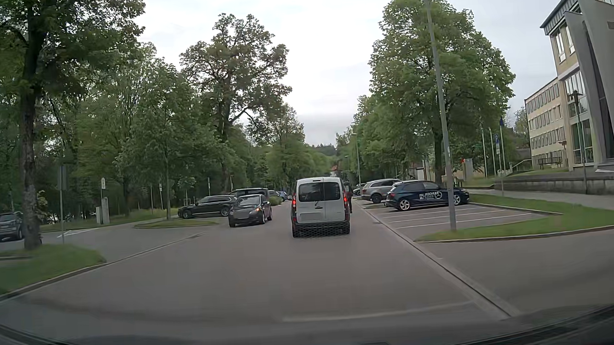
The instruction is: Follow the waypoints while adhering to traffic rules and regulations
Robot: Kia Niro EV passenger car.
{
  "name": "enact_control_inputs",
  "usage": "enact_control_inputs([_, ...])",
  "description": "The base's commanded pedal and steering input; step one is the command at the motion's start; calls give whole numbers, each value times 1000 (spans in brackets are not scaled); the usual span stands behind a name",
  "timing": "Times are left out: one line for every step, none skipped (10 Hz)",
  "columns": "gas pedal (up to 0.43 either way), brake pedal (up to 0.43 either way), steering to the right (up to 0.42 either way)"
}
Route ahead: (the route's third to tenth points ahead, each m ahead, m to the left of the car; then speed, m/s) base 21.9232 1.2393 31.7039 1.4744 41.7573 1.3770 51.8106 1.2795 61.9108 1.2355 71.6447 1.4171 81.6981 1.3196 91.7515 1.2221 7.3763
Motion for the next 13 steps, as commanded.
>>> enact_control_inputs([79, 0, -3])
enact_control_inputs([79, 0, -3])
enact_control_inputs([79, 0, -4])
enact_control_inputs([79, 0, -5])
enact_control_inputs([79, 0, -5])
enact_control_inputs([79, 0, -7])
enact_control_inputs([79, 0, -9])
enact_control_inputs([79, 0, -9])
enact_control_inputs([79, 0, -9])
enact_control_inputs([79, 0, -7])
enact_control_inputs([79, 0, -3])
enact_control_inputs([79, 0, -1])
enact_control_inputs([79, 0, -2])
